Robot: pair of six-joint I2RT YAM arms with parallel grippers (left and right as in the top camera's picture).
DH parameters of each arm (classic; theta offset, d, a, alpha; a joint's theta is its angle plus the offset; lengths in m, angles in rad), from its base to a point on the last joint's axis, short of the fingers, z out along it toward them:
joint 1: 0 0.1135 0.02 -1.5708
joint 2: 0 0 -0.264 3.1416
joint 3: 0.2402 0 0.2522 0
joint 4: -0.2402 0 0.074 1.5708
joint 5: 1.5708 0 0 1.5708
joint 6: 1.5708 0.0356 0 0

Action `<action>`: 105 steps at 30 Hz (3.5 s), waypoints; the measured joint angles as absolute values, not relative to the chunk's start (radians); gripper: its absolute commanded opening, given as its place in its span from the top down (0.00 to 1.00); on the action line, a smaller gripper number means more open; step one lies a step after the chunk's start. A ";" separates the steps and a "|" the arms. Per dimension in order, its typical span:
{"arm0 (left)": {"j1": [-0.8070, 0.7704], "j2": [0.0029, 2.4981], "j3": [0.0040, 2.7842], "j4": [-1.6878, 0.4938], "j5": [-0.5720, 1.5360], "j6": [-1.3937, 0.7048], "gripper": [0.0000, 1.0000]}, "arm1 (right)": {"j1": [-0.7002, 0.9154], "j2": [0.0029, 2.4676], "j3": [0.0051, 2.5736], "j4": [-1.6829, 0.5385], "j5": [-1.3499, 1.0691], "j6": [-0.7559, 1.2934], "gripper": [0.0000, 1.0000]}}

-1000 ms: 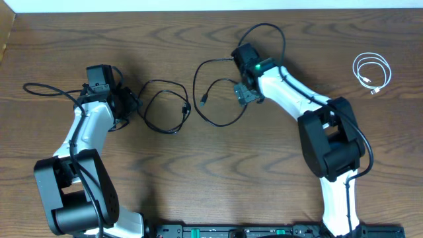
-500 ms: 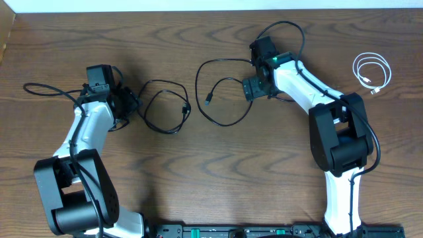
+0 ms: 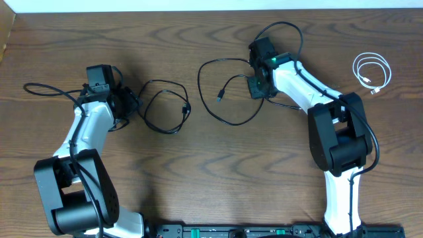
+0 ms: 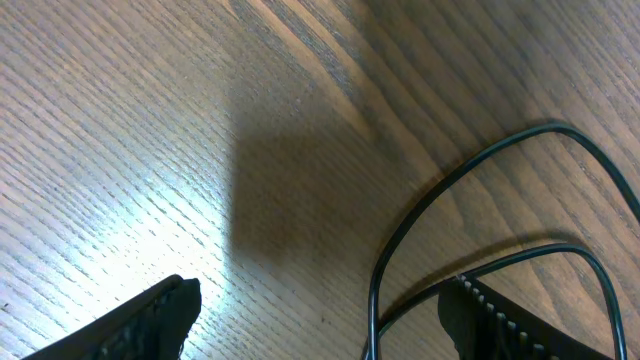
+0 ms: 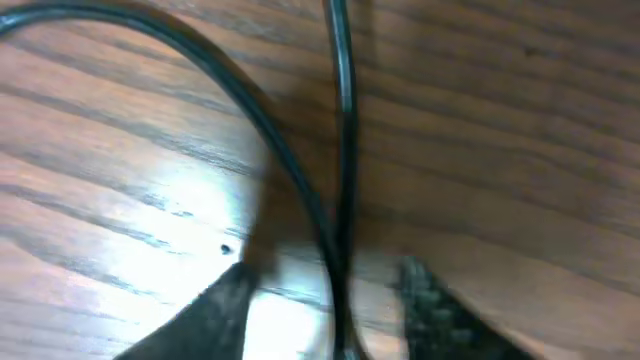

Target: Untangle cables

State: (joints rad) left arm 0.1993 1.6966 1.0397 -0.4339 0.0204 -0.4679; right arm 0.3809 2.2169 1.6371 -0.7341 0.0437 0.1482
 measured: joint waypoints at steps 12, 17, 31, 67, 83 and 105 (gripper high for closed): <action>0.199 1.697 1.040 -0.434 0.020 -0.468 0.19 | 0.381 2.221 1.630 -0.585 0.040 0.147 0.44; 0.199 1.697 1.040 -0.433 0.021 -0.468 0.19 | 0.381 2.236 1.631 -0.576 0.049 0.130 0.56; 0.199 1.697 1.040 -0.429 0.021 -0.468 0.19 | 0.381 2.234 1.642 -0.654 0.046 0.108 0.99; 0.199 1.697 1.040 -0.427 0.021 -0.468 0.19 | 0.257 1.714 1.620 -0.878 0.262 0.190 0.99; 0.199 1.697 1.040 -0.425 0.021 -0.469 0.19 | 0.167 1.812 1.620 -0.788 0.159 0.186 0.99; 0.199 1.697 1.040 -0.417 0.021 -0.498 0.19 | 0.165 2.148 1.620 -0.502 0.019 -0.010 0.15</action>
